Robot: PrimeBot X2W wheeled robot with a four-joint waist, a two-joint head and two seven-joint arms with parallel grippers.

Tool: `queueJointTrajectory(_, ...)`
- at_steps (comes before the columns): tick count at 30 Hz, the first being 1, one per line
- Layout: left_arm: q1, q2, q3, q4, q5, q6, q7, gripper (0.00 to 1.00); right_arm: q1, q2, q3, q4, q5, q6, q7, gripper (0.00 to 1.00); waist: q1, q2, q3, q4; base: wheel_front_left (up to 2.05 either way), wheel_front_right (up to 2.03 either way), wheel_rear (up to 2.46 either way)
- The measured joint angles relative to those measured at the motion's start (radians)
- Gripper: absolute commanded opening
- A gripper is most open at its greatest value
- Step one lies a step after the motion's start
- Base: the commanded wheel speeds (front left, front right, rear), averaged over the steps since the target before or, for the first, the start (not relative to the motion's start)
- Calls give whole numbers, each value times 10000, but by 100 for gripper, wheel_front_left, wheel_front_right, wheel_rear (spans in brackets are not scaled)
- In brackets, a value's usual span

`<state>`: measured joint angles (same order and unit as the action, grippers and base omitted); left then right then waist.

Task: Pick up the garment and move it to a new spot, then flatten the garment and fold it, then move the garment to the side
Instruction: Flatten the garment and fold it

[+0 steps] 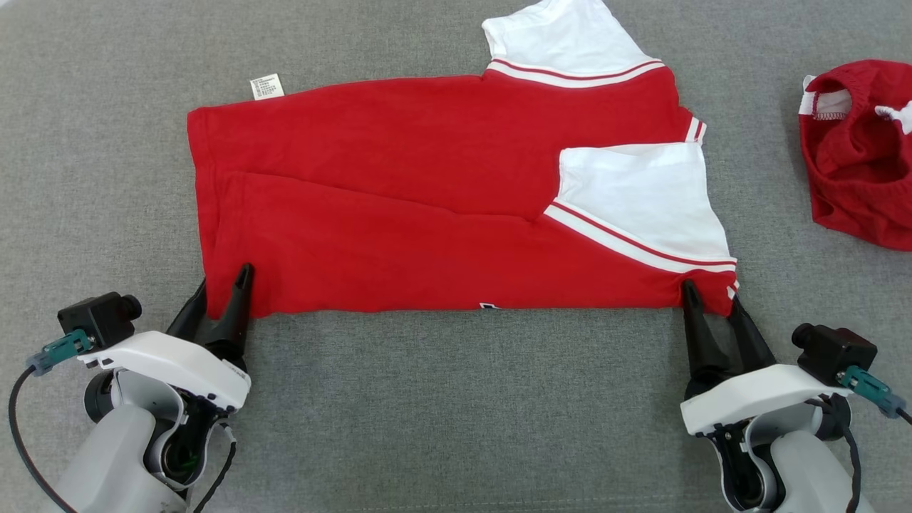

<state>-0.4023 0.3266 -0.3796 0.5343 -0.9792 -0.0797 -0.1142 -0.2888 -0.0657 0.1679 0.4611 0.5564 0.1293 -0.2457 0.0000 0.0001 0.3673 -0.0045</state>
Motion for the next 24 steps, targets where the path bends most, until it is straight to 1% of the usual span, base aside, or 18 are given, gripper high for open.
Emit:
queueJointTrajectory(1, -26, -6, -8, 27, -4, -6, 4, 0, -35, -23, 54, 27, 38, 0, 0, 0, 0, 0, 7, 7, 0, 0, 0)
queueJointTrajectory(11, -140, -27, -134, 174, -301, -255, 270, 0, -105, -242, 334, 35, 385, 0, -10, 0, 0, 0, 26, 80, 0, 0, 0)
queueJointTrajectory(14, -140, -15, -146, 125, -382, -261, 353, 0, -73, -307, 345, -42, 527, 0, -10, 0, 0, 0, 7, 100, 0, 0, 0)
queueJointTrajectory(21, 231, 13, -295, -443, -508, -247, 581, 0, 799, -412, 259, -851, 623, 0, -6, 0, 0, 0, -159, 218, 0, 0, 0)
queueJointTrajectory(24, 629, 84, -309, -761, -523, -173, 631, 0, 1385, -408, -2, -1333, 621, 0, 8, 0, 0, 0, -281, 237, 0, 0, 0)
